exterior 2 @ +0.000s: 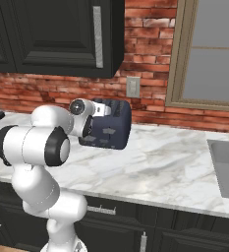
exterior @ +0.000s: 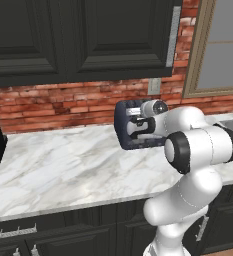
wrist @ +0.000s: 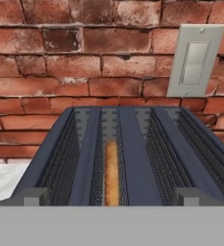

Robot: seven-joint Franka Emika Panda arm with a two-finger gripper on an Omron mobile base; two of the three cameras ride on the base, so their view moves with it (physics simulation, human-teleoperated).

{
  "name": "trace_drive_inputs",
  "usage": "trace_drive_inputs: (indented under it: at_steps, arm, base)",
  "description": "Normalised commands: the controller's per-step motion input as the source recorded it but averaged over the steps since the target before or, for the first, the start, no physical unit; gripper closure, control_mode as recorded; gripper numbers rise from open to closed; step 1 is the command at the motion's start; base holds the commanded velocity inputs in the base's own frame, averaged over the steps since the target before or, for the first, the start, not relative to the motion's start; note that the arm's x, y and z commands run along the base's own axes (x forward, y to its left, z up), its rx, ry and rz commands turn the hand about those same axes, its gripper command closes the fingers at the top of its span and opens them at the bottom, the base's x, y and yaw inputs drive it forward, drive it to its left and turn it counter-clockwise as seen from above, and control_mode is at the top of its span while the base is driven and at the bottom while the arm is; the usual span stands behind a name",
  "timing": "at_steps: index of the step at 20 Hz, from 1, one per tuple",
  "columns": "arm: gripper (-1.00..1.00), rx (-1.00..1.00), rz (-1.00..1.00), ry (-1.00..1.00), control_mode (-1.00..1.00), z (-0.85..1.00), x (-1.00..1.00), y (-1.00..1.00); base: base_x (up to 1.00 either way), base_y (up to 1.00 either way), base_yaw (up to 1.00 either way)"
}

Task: Start the toaster. Once the lever pops up, take the bread to the plate on the dining counter.

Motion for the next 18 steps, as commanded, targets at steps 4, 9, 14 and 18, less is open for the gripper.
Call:
trace_drive_inputs:
  at_steps: [4,9,14,18]
  arm:
    - [-1.00,0.00,0.00,0.00,-1.00,0.00,0.00,-0.09]
    - [-1.00,0.00,0.00,0.00,-1.00,0.00,0.00,-0.10]
    - [-1.00,0.00,0.00,0.00,-1.00,0.00,0.00,0.00]
    - [-1.00,0.00,0.00,0.00,-1.00,-0.01,0.00,0.00]
  base:
    - [0.00,0.00,0.00]
    - [0.00,0.00,0.00]
    - [0.00,0.00,0.00]
    - [0.00,0.00,0.00]
